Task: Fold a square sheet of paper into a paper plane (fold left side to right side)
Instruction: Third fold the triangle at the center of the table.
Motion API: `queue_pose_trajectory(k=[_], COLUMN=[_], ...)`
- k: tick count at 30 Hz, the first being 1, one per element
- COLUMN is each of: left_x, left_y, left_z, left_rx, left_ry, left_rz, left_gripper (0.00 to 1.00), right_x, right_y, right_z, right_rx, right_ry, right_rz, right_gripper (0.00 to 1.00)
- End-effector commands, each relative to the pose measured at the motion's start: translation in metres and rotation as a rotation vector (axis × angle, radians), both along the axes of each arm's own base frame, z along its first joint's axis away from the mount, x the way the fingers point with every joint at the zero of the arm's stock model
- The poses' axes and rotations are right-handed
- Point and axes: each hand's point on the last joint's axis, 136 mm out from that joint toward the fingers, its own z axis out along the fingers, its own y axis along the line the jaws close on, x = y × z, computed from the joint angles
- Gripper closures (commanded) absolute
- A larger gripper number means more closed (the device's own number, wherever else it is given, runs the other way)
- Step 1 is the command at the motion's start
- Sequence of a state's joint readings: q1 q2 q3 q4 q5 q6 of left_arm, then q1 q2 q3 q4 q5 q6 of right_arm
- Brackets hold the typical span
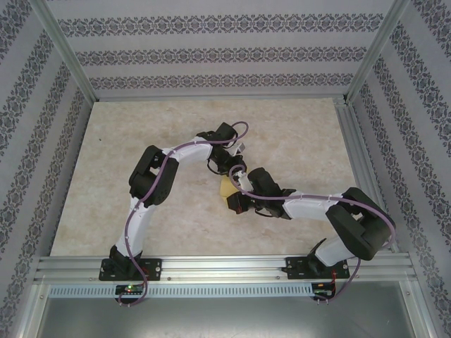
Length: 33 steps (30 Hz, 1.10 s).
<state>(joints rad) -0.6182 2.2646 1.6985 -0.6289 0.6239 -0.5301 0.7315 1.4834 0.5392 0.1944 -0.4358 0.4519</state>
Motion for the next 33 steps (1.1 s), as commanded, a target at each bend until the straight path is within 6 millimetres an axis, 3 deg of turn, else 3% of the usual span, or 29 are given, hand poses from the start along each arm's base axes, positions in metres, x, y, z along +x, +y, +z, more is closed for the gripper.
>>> queue_pose_trajectory(k=[1, 7, 12, 26, 33], left_x=[0.003, 0.007, 0.006, -0.001, -0.010], left_y=[-0.005, 0.001, 0.003, 0.012, 0.022], left_z=[0.035, 0.060, 0.064, -0.007, -0.028], left_rx=[-0.026, -0.020, -0.020, 0.077, 0.124], left_ry=[-0.074, -0.149, -0.156, -0.055, -0.027], left_rz=[-0.030, -0.027, -0.033, -0.053, -0.068], left_gripper=[0.81, 0.81, 0.81, 0.84, 0.85], right_x=[-0.002, -0.004, -0.003, 0.001, 0.006], right_y=[0.000, 0.000, -0.001, -0.002, -0.004], right_z=[0.004, 0.000, 0.000, 0.005, 0.009], right_rx=[0.001, -0.015, -0.019, -0.026, -0.014], right_ry=[-0.015, -0.006, -0.009, -0.020, -0.023], right_rz=[0.008, 0.017, 0.013, 0.009, -0.004], right_gripper=[1.00, 1.00, 1.00, 1.00, 1.00])
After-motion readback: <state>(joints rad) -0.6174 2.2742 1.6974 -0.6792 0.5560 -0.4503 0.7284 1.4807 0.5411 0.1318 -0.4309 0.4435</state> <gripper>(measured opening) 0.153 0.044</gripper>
